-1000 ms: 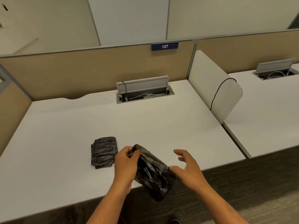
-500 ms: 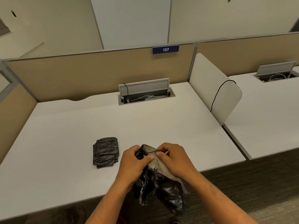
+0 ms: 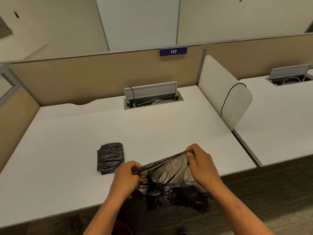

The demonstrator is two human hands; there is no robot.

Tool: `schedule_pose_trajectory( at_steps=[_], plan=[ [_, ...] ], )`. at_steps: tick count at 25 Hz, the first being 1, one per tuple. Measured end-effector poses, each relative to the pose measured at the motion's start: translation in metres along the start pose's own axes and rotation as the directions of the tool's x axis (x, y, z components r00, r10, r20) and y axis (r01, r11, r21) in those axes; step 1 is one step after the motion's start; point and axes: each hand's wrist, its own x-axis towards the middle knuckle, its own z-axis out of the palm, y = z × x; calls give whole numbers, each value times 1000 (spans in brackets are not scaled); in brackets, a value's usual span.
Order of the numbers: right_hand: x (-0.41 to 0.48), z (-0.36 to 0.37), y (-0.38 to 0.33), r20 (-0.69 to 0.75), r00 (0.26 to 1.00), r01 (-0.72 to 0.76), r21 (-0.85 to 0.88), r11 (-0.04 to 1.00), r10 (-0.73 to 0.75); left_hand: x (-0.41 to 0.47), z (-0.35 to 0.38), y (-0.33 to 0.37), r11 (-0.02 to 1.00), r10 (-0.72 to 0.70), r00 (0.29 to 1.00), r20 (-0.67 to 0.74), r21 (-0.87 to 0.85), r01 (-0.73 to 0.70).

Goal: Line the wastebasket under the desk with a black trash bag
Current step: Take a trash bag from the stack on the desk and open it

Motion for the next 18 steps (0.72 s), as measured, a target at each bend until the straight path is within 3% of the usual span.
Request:
schedule_pose_trajectory(
  at_steps=[5, 9, 13, 16, 18],
  plan=[
    [-3, -12, 18, -47, 996, -70, 4, 998, 70, 2, -8, -4, 995, -65, 994, -93, -87, 57],
    [-14, -4, 15, -66, 998, 4, -136, 991, -14, -3, 0, 13, 995, 43, 998, -50, -89, -47],
    [-15, 12, -11, 114, 949, 316, -270, 910, -295, -6, 10, 33, 987, 151, 988, -9, -44, -152],
    [-4, 26, -29, 294, 910, 389, -369, 844, -291, -8, 12, 44, 977, 207, 978, 29, -54, -205],
    [3, 30, -35, 333, 911, 374, -415, 829, -244, -10, 8, 46, 975, 215, 976, 34, -59, -213]
  ],
)
